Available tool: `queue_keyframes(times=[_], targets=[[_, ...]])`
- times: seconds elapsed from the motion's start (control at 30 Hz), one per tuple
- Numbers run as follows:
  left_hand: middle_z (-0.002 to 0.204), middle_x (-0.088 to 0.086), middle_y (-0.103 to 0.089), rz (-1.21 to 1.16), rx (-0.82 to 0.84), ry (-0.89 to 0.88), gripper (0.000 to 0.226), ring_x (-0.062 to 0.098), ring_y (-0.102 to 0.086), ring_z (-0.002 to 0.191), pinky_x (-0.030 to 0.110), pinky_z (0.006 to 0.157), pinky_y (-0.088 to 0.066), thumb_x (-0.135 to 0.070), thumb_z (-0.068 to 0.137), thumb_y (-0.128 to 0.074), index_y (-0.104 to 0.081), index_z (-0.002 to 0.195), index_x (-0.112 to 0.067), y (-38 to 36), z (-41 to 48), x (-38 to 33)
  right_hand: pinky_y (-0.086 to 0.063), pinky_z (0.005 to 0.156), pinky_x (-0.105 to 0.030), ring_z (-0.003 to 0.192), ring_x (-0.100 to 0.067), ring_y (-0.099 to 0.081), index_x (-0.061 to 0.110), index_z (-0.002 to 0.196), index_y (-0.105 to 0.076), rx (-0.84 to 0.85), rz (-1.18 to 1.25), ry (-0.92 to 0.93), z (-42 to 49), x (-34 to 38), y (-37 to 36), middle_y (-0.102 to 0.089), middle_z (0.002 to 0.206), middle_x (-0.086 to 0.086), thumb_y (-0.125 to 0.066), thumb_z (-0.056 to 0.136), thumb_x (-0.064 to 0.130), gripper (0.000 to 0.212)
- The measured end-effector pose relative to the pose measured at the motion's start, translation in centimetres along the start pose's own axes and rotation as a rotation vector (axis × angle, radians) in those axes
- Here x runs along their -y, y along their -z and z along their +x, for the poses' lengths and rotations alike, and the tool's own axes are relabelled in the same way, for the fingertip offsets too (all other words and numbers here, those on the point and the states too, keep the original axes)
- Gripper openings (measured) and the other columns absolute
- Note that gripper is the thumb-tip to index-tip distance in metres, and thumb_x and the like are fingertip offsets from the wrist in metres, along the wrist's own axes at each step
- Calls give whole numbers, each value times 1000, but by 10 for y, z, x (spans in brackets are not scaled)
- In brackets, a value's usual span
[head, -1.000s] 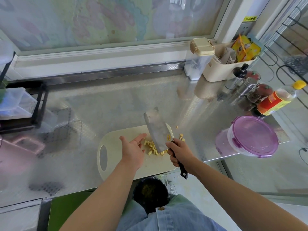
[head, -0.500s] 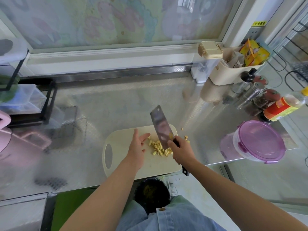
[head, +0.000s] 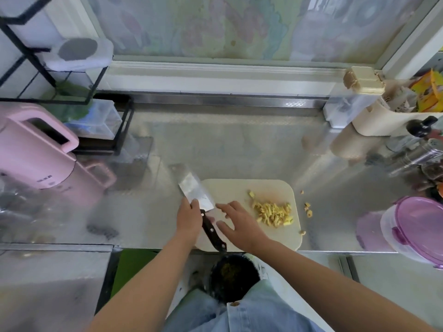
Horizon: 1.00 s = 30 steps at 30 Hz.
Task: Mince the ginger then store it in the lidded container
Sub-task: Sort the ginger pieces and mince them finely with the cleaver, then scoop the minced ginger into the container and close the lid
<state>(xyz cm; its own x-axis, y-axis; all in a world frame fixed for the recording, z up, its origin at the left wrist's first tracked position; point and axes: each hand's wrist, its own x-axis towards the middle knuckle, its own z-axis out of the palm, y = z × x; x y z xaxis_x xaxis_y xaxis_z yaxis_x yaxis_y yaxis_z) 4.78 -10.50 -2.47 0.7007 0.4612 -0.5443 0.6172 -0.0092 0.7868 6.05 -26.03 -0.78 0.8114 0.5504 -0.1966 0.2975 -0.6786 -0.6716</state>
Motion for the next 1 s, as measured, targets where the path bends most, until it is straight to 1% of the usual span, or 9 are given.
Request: queue_keyframes(times=[0.1, 0.23, 0.33, 0.4, 0.47, 0.63, 0.83, 0.9, 1.0], targets=[[90, 17, -58, 95, -100, -7, 21, 38, -63, 80, 47, 80, -52, -23, 98, -32, -45, 110, -11, 37, 9, 6, -31, 108, -32, 131, -22, -38, 20, 146, -36, 86, -120, -42, 12, 7, -15, -38, 145, -5, -51, 95, 31, 55], [76, 9, -48, 98, -112, -7, 16, 25, -51, 54, 37, 64, -44, -20, 101, -33, -44, 109, -12, 73, 20, 12, -22, 114, -38, 141, -25, -23, 22, 148, -31, 156, -236, -136, 21, 13, -30, -19, 158, -3, -50, 94, 30, 58], [101, 11, -61, 165, -73, -30, 31, 28, -58, 78, 44, 78, -52, -29, 97, -44, -44, 126, -20, 85, 30, 20, -22, 114, -38, 143, -24, -18, 21, 148, -30, 173, -296, -212, 23, 12, -37, -13, 159, -2, -50, 93, 29, 59], [124, 10, -53, 244, -56, -23, 55, 32, -57, 103, 45, 95, -48, -25, 91, -56, -35, 142, -19, 88, 35, 25, -23, 114, -38, 143, -23, -17, 20, 148, -30, 164, -319, -226, 24, 12, -40, -13, 159, -2, -50, 92, 27, 60], [132, 17, -38, 387, -69, -14, 73, 35, -47, 115, 43, 101, -42, -18, 87, -63, -24, 148, -14, 87, 35, 25, -23, 114, -38, 144, -22, -16, 20, 148, -30, 160, -328, -234, 24, 13, -42, -12, 159, -1, -50, 92, 25, 60], [137, 22, -26, 861, -105, -49, 89, 36, -32, 122, 40, 101, -35, -26, 88, -62, -2, 150, -8, 79, 28, 30, -21, 115, -37, 145, -21, -14, 23, 149, -27, 168, -333, -232, 21, 10, -42, -8, 160, 1, -51, 92, 23, 62], [136, 20, -26, 988, -135, -61, 81, 35, -33, 121, 38, 99, -36, -30, 87, -62, -13, 146, -6, 75, 29, 31, -16, 117, -37, 148, -17, -3, 24, 153, -16, 225, -290, -208, 13, 5, -42, 6, 162, 4, -50, 93, 21, 68], [135, 19, -28, 989, -177, -92, 73, 34, -34, 120, 39, 99, -36, -30, 86, -63, -23, 141, -6, 70, 26, 28, -17, 118, -36, 148, -17, -6, 23, 152, -22, 224, -222, -195, 13, 1, -39, 2, 162, 3, -51, 94, 22, 65], [134, 16, -34, 975, -236, -277, 54, 33, -37, 118, 39, 96, -37, -23, 85, -62, -39, 132, -9, 48, 17, 16, -28, 114, -33, 137, -19, -35, 19, 140, -47, 109, 23, -204, 10, -7, -27, -34, 152, -3, -51, 94, 17, 45]])
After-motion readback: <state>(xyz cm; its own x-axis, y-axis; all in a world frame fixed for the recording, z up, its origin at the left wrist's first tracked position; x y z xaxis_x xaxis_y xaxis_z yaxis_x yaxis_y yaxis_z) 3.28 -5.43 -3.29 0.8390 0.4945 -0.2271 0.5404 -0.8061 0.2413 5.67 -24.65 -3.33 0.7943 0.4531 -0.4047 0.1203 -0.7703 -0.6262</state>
